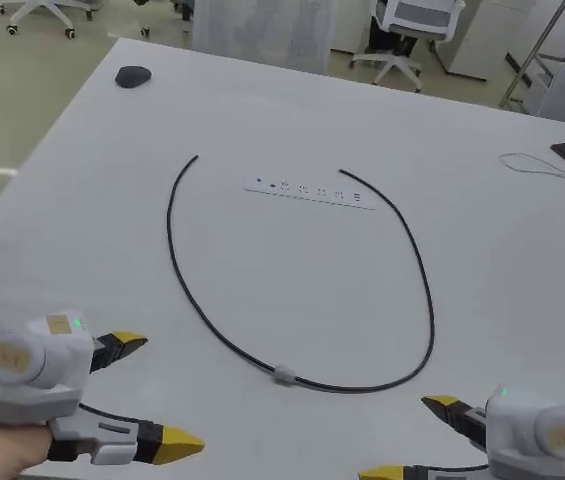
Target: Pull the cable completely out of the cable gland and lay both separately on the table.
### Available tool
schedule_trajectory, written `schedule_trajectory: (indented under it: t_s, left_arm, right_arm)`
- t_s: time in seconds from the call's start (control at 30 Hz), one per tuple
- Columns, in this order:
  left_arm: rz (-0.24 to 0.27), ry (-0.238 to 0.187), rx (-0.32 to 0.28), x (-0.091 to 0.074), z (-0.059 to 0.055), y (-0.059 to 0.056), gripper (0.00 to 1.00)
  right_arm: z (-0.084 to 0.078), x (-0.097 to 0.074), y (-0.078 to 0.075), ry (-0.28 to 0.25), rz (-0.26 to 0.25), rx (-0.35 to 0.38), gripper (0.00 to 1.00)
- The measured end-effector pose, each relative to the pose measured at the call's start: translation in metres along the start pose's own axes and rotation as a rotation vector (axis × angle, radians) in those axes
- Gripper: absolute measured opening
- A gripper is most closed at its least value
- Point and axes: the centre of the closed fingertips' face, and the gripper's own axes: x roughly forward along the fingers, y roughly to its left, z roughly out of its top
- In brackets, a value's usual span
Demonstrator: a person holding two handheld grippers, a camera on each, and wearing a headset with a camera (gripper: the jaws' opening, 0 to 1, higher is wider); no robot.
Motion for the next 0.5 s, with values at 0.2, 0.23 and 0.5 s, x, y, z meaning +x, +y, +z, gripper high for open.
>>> schedule_trajectory:
  t_s: [0.2, 0.23, 0.5]
  left_arm:
    - [-0.013, -0.009, -0.003, 0.001, 0.001, -0.005, 0.99]
    - [-0.015, -0.005, -0.003, 0.001, 0.001, -0.006, 0.99]
    - [0.001, 0.004, 0.0, 0.0, 0.002, -0.003, 0.99]
  right_arm:
    - [-0.005, 0.004, -0.003, 0.012, -0.006, -0.005, 0.99]
    - [-0.004, 0.004, -0.002, 0.009, -0.006, 0.001, 0.99]
    - [-0.012, 0.006, -0.009, 0.047, 0.0, 0.001, 0.99]
